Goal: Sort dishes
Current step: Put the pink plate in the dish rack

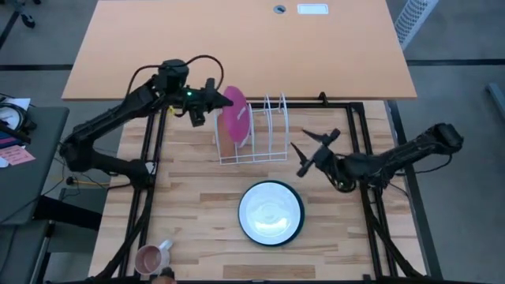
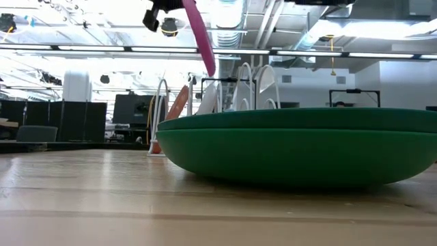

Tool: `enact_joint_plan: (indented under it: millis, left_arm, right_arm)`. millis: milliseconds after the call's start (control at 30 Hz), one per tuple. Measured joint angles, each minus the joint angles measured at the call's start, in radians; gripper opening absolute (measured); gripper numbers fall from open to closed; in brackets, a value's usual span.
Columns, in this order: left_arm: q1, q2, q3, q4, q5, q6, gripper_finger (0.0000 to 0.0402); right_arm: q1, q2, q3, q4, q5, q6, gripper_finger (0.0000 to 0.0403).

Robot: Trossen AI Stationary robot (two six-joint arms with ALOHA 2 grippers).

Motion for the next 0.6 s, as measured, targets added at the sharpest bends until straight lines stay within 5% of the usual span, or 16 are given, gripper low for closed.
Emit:
enact_joint_plan:
  millis: [600]
  left_arm:
    - [0.034, 0.006, 0.0, -0.041, -0.141, 0.067, 0.0011]
  right_arm:
    - [-0.206, 0.0, 0.0, 0.036, -0.077, -0.055, 0.0255]
